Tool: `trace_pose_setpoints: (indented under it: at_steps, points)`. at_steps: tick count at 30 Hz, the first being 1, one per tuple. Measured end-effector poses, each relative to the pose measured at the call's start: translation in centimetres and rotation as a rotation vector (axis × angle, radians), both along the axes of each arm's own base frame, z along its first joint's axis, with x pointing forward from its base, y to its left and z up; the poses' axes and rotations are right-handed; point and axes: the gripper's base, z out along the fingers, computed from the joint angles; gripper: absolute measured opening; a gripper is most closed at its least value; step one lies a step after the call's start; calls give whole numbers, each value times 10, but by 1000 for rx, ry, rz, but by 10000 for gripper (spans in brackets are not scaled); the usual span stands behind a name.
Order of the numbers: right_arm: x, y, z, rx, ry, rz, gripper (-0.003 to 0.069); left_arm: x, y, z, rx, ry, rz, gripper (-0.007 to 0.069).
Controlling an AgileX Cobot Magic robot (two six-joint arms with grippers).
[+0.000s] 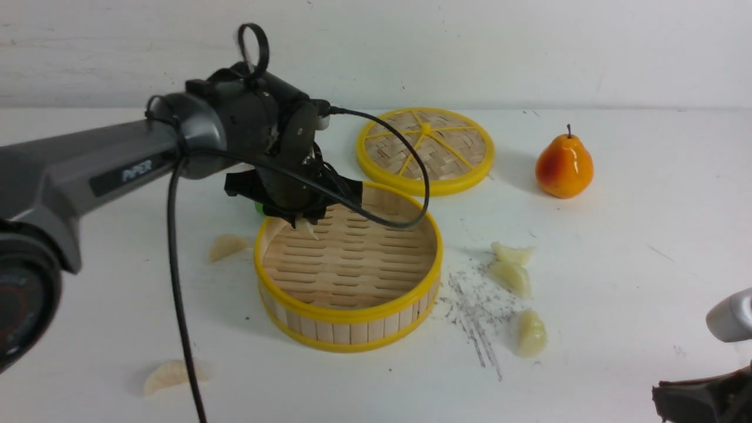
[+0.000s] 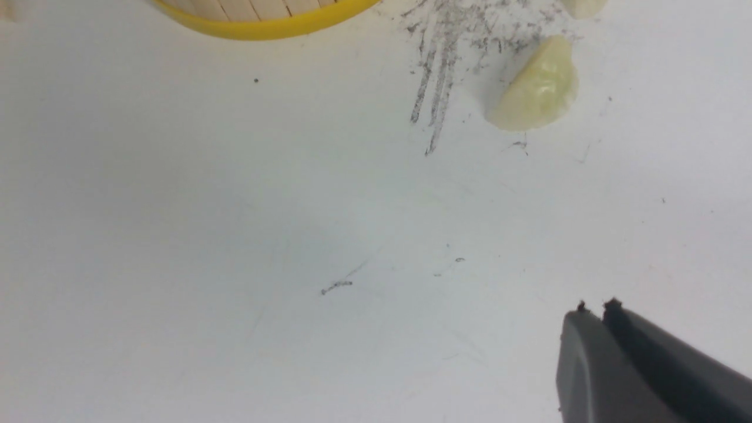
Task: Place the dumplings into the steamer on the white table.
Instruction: 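Reach for and grasp a dumpling on the table with the left gripper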
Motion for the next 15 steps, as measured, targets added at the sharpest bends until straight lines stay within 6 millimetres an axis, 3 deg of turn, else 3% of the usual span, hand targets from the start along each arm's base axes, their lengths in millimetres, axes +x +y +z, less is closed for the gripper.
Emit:
trace_pose_setpoints:
  at_steps: [2,4,8,10,12,15]
  points:
    - [0,0,0,0,4,2,32,9,-4,-11,16,15,-8,204]
    - [0,0,0,0,5,2,35,11,-5,-15,26,26,-16,274]
    - [0,0,0,0,6,3,39,9,-5,-10,36,53,-26,395]
    - [0,0,0,0,6,3,41,6,-4,-6,57,75,-39,418]
    - [-1,0,0,-1,7,3,41,-2,-1,9,78,94,-40,421]
    - [-1,0,0,0,8,4,42,-19,7,51,69,71,-25,398]
